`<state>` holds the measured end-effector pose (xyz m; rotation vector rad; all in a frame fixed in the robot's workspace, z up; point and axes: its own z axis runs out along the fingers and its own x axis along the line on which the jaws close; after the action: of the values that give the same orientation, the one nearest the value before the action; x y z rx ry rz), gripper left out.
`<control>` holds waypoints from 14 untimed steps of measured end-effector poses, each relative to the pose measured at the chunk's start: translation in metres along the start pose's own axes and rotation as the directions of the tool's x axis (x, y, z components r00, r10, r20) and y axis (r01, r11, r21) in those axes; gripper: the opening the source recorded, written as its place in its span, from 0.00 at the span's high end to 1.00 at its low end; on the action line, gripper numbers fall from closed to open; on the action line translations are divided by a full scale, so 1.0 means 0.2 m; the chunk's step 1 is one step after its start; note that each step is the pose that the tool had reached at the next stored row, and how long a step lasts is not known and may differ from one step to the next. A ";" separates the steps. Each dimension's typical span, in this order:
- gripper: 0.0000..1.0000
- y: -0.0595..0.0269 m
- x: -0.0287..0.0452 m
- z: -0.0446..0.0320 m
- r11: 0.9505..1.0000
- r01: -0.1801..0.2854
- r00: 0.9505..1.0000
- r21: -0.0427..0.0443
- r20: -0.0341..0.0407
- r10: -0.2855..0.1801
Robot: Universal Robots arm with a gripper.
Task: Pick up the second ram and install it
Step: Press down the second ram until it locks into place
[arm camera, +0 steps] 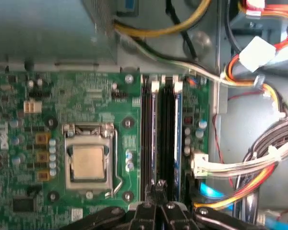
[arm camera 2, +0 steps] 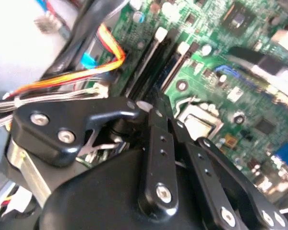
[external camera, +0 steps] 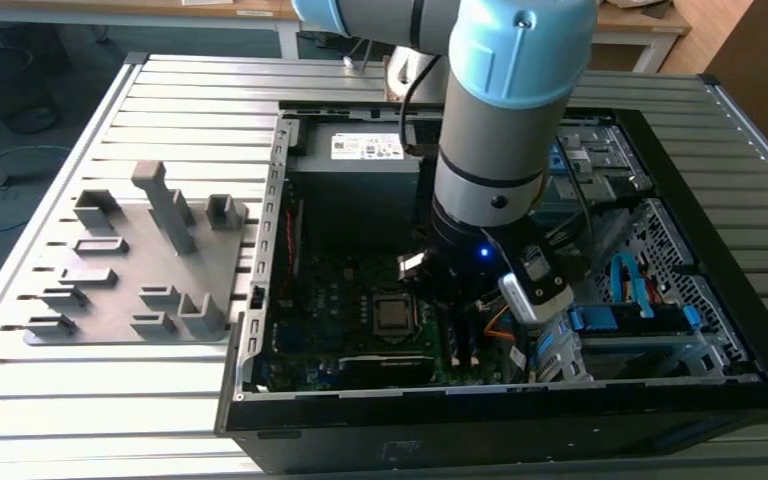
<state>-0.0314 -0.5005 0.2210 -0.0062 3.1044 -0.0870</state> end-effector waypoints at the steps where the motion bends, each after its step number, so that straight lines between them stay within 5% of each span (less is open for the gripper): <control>1: 0.90 0.023 0.000 -0.002 1.000 0.000 1.000 0.000 0.000 0.000; 6: 0.90 0.132 0.000 -0.006 1.000 0.000 1.000 0.000 0.000 0.000; 10: 0.90 0.138 -0.001 -0.022 1.000 0.000 1.000 0.000 0.000 0.000; 14: 0.90 0.133 -0.004 -0.101 1.000 0.000 1.000 0.000 0.000 0.000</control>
<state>-0.0315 -0.4727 0.2398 -0.0062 3.1044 -0.0871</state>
